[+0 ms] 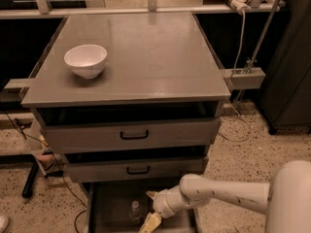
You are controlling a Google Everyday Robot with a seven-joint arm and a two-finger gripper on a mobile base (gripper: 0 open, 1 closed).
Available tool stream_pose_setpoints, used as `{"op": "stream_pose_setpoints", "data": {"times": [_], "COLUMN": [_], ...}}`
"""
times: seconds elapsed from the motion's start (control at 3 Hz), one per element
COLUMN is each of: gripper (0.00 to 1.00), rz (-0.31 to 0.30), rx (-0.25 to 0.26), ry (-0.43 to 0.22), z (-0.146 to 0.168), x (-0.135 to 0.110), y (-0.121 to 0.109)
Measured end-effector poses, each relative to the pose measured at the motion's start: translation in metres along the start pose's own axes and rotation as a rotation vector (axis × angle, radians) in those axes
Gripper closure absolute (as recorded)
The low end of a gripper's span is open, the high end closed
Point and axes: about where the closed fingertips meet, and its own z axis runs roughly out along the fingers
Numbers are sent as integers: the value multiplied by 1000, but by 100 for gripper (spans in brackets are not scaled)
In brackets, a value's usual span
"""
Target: Pick blue plastic bottle from bottom drawer and place on counter
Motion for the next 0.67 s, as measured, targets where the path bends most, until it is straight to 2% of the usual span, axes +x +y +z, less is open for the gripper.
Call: {"op": "stream_pose_setpoints", "data": {"times": [0.33, 0.67], "gripper": [0, 0], "rz": [11, 31], "rx": [-4, 29], "ry": [-27, -54], "z": [8, 23], "x": [11, 27], "y": [-3, -20]}}
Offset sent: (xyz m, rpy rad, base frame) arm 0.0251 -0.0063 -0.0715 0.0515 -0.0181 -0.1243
